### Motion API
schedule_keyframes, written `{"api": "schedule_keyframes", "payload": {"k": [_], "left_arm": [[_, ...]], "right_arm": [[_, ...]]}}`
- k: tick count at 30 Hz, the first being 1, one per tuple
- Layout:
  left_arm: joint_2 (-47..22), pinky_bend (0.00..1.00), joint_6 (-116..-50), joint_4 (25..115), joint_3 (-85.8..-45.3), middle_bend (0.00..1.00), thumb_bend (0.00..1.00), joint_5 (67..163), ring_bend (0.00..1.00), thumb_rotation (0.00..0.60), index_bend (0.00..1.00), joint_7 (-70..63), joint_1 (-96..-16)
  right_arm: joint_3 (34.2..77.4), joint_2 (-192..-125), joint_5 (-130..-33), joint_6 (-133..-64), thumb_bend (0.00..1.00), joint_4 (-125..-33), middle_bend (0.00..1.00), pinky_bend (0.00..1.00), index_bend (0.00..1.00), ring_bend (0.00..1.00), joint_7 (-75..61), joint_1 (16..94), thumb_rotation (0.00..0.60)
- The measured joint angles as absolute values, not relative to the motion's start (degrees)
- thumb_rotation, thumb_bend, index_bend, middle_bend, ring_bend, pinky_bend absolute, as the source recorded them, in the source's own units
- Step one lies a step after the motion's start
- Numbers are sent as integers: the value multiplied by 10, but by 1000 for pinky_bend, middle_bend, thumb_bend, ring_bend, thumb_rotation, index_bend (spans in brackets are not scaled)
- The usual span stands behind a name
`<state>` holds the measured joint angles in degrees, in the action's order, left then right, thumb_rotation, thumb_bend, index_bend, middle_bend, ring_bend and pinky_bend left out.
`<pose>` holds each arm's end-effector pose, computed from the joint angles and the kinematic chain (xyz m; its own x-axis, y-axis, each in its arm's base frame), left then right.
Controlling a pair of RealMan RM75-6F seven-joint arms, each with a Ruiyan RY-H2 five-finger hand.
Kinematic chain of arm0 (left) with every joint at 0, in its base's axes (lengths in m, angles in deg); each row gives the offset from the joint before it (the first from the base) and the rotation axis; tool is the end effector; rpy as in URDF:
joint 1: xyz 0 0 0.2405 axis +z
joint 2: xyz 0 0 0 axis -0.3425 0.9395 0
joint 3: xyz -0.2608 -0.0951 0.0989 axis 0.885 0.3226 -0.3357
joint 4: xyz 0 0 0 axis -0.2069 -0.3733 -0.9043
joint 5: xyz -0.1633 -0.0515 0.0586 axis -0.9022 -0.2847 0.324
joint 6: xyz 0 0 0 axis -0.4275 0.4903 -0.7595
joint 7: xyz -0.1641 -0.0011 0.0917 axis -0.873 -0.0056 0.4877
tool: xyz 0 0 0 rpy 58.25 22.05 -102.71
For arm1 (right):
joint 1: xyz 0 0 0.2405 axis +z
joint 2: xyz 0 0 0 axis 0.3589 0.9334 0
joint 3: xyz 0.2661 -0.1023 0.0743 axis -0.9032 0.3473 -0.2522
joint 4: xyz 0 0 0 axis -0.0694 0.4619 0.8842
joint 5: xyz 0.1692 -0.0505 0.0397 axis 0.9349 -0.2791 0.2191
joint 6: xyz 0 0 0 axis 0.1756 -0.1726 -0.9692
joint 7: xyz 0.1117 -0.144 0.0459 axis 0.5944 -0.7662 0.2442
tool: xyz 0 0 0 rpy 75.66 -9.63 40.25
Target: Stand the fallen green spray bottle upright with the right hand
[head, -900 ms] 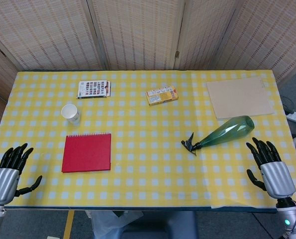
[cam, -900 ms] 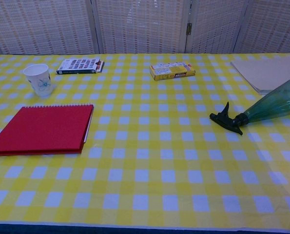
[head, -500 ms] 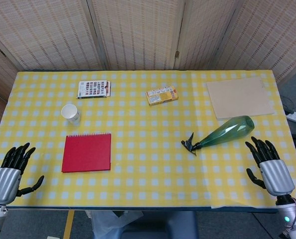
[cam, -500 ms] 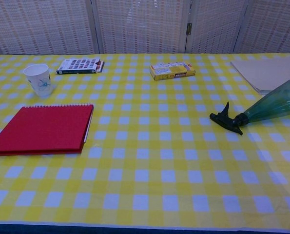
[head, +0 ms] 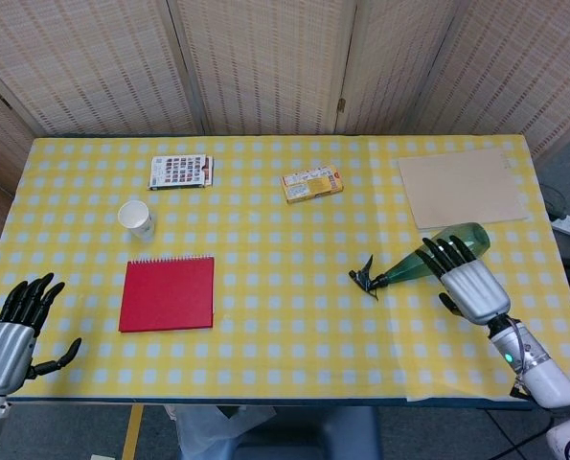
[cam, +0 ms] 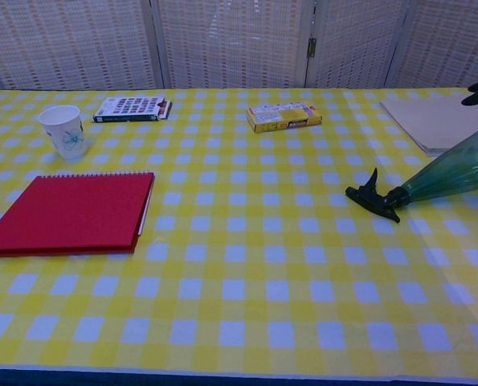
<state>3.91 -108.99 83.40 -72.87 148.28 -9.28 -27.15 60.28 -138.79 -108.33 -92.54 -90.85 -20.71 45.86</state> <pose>-0.3130 0.2307 0.1943 0.3770 -0.0604 0.9243 0.9038 -0.1941 -0.3813 -0.2830 -0.3364 0.1461 0.7533 -0.1301 0.6447 -0.6362 -0.3928 0.6641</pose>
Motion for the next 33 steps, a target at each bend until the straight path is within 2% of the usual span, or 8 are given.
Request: {"api": "schedule_keyframes", "payload": {"k": [6, 10, 18, 27, 33], "left_arm": [[45, 0, -1091, 837, -728, 0, 371, 1477, 0, 234, 0, -96, -268], [46, 0, -1095, 836, -728, 0, 372, 1477, 0, 231, 0, -102, -267], [46, 0, -1081, 835, -728, 0, 372, 1471, 0, 234, 0, -105, -271], [48, 0, -1078, 834, -725, 0, 372, 1462, 0, 230, 0, -110, -271], [51, 0, -1073, 840, -729, 0, 372, 1464, 0, 232, 0, -113, -272]], "right_arm": [[593, -1417, -1021, -817, 419, -880, 25, 0, 0, 0, -306, 532, 600], [594, -1454, -997, -781, 420, -837, 39, 0, 0, 6, -318, 558, 600], [603, -1515, -976, -758, 419, -772, 42, 0, 0, 9, -329, 588, 600], [620, -1539, -971, -755, 419, -737, 63, 0, 38, 21, -319, 600, 600], [625, -1549, -964, -761, 419, -723, 208, 0, 166, 83, -321, 600, 600]]}}
